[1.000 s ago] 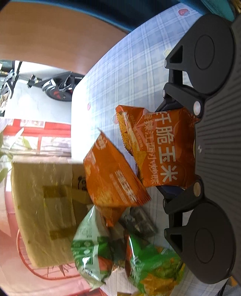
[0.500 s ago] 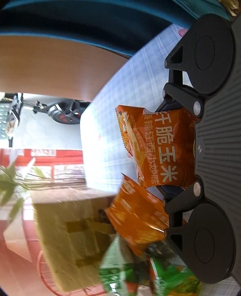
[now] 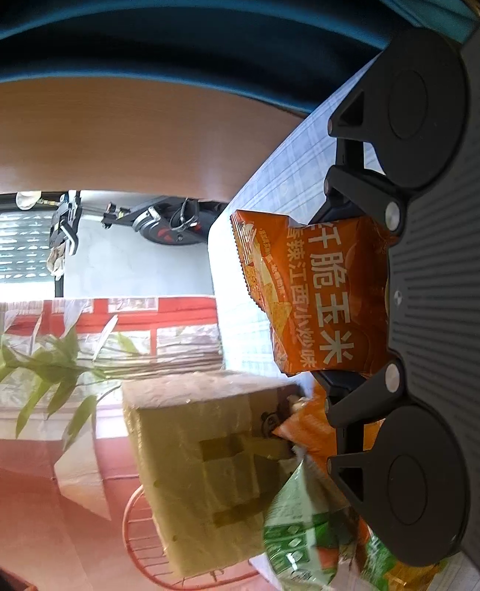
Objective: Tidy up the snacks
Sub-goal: 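Lift both bags and carry them over the cardboard box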
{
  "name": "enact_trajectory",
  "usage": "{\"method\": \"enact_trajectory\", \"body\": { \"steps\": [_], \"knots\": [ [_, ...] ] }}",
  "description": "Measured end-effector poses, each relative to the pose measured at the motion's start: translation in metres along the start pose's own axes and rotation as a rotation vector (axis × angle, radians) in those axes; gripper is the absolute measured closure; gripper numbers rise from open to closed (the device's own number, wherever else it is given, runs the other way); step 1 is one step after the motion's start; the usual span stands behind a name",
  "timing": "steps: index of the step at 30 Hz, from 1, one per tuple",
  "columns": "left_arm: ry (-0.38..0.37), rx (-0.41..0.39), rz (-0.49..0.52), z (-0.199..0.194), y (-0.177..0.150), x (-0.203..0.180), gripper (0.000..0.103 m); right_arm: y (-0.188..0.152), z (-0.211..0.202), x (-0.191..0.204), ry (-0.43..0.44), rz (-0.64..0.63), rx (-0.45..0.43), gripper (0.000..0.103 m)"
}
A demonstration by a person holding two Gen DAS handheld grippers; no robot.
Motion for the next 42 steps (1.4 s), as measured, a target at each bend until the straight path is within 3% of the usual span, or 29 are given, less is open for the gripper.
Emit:
{"method": "enact_trajectory", "body": {
  "steps": [15,26,30,34,38,42],
  "knots": [
    [-0.123,-0.058,0.080,-0.005,0.037,-0.040,0.028,0.052,-0.007,0.017,0.135,0.002,-0.119,0.029],
    [-0.269,-0.104,0.123,0.005,0.099,-0.094,0.028,0.131,0.001,0.044,0.341,-0.016,-0.228,0.029],
    [-0.295,-0.090,0.149,0.030,0.122,-0.116,0.028,0.167,0.013,0.059,0.399,-0.032,-0.270,0.029],
    [-0.308,-0.055,0.158,0.077,0.139,-0.138,0.028,0.206,0.050,0.078,0.418,-0.044,-0.298,0.029],
    [-0.303,0.050,0.164,0.136,0.143,-0.156,0.028,0.226,0.103,0.097,0.417,-0.058,-0.259,0.029],
    [-0.297,0.087,0.146,0.173,0.143,-0.158,0.028,0.232,0.142,0.108,0.400,-0.066,-0.220,0.029]
  ]
}}
Point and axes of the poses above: each gripper's, at about its wrist camera, not at the fingertips, and z roughly the way its jaws point, x to its left, y to its top, the point moved 1 cm from there along z, roughly the way its jaws point, and after that the axes turned 7 degrees about -z, right-handed, at the moved point
